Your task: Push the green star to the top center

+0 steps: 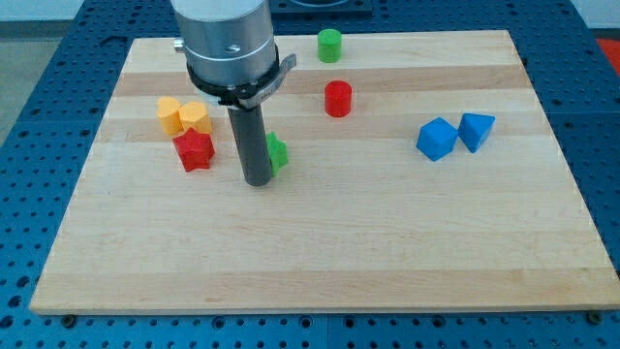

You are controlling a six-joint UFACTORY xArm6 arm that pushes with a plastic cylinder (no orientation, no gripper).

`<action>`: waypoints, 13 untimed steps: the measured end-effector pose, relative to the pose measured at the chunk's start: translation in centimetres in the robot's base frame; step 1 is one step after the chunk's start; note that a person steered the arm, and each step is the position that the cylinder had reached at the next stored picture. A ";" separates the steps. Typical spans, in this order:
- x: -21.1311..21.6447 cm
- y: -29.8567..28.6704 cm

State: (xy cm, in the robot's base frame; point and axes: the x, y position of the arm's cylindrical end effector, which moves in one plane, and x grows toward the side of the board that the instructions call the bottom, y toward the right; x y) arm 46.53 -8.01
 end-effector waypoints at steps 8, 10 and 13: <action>-11.2 7.7; -15.1 6.7; -18.3 6.3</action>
